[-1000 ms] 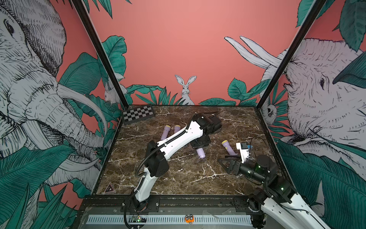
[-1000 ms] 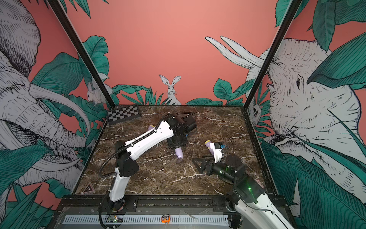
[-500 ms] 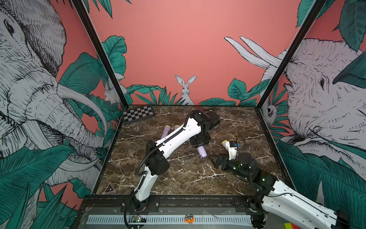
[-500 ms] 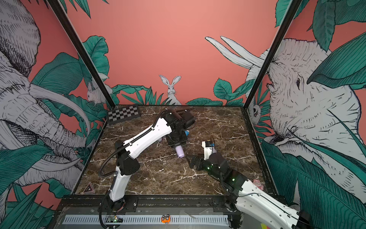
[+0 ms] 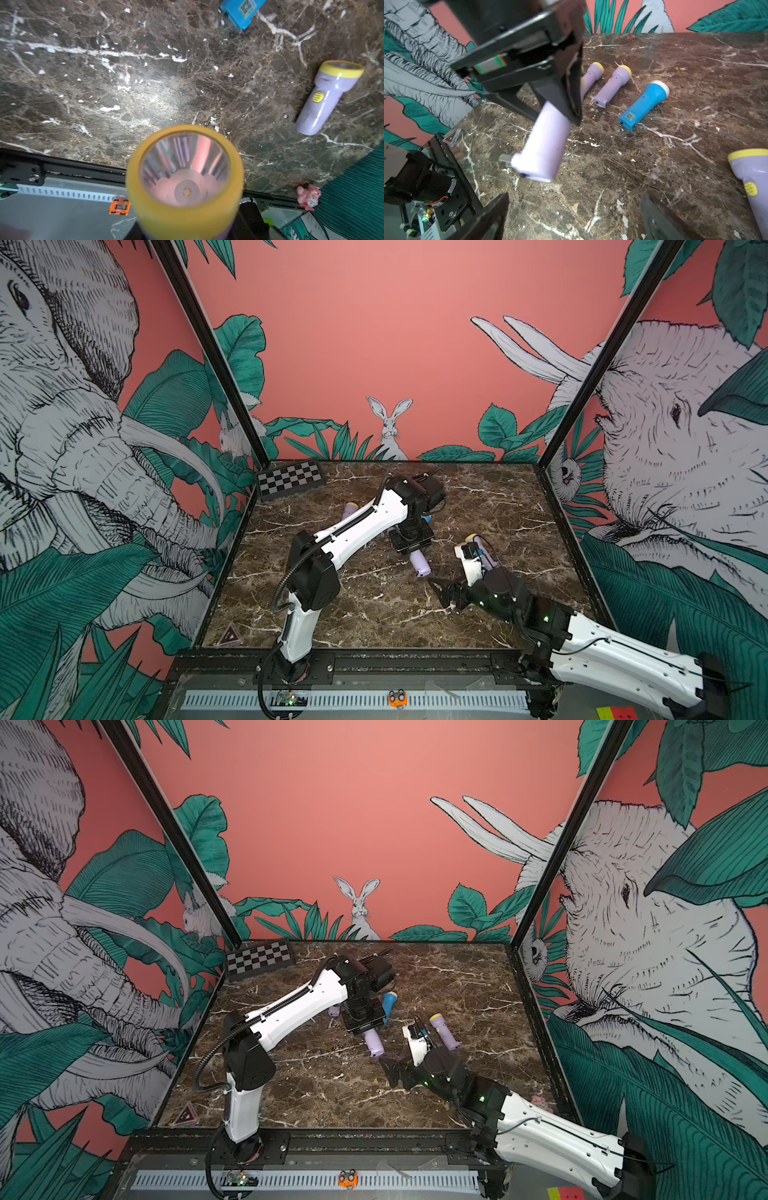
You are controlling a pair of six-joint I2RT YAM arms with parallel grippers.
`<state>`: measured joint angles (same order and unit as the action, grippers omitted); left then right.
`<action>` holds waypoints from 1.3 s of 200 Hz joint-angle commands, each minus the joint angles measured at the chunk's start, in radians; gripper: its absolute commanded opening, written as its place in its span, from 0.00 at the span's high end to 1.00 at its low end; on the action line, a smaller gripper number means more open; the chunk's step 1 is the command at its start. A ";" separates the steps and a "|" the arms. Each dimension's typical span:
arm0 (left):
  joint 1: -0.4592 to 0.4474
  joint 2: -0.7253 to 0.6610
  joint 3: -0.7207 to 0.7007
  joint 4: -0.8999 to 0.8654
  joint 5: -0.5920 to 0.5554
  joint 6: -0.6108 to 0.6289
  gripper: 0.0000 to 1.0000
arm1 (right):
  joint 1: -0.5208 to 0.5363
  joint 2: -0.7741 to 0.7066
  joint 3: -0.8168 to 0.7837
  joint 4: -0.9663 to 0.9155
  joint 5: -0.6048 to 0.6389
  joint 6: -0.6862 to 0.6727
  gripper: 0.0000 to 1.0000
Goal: Close the plug at the bottom of the flashlight
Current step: Close the plug of the flashlight.
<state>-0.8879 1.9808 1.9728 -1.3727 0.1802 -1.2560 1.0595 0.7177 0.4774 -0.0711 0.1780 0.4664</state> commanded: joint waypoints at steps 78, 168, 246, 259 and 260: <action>0.018 -0.113 -0.153 0.170 0.112 -0.029 1.00 | 0.063 0.020 0.022 -0.020 0.378 -0.171 0.01; 0.023 -0.137 -0.211 0.231 0.126 -0.047 1.00 | 0.074 -0.015 -0.056 0.067 0.186 -0.129 0.01; 0.023 -0.145 -0.228 0.248 0.133 -0.056 1.00 | 0.086 0.051 -0.031 0.104 0.291 -0.126 0.01; 0.023 -0.148 -0.233 0.252 0.133 -0.056 1.00 | 0.086 0.057 -0.025 0.105 0.303 -0.132 0.01; 0.023 -0.148 -0.234 0.253 0.133 -0.056 1.00 | 0.086 0.058 -0.025 0.103 0.303 -0.132 0.01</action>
<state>-0.8715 1.8919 1.7565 -1.1160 0.3069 -1.2934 1.1404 0.7734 0.4210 -0.0143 0.4198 0.3328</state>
